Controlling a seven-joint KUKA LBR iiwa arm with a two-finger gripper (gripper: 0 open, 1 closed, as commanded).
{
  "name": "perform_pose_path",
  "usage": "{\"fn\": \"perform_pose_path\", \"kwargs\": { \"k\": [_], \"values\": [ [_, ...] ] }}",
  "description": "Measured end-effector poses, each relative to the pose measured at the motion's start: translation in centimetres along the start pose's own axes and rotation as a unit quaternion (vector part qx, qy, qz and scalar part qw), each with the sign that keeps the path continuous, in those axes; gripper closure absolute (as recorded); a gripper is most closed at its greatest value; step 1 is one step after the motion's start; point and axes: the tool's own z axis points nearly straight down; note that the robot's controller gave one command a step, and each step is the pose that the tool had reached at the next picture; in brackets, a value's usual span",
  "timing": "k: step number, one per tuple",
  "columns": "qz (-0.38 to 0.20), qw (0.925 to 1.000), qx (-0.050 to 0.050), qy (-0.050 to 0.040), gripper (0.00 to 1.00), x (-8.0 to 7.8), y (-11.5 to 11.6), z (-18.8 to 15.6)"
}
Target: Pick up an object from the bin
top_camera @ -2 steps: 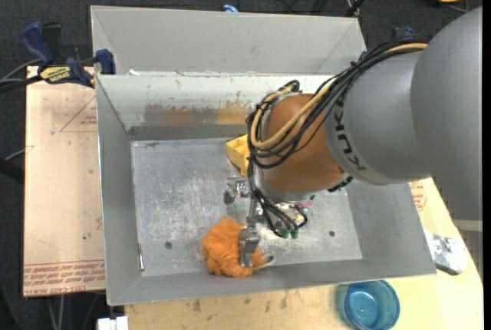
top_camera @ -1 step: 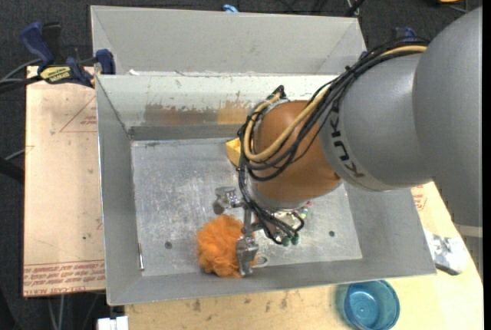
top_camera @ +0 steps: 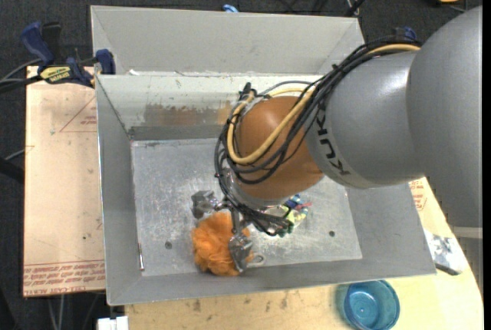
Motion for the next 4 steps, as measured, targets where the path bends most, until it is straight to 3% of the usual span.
{"fn": "perform_pose_path", "kwargs": {
  "k": [1, 2, 4],
  "values": [
    [0.085, 0.9963, 0.001, -0.0014, 0.00, 0.1, 0.3, 2.2],
    [-0.044, 0.9990, 0.001, 0.0013, 1.00, -2.3, 1.1, 3.4],
    [-0.043, 0.9991, 0.001, 0.0010, 1.00, -2.3, 1.1, 3.3]
  ]
}}
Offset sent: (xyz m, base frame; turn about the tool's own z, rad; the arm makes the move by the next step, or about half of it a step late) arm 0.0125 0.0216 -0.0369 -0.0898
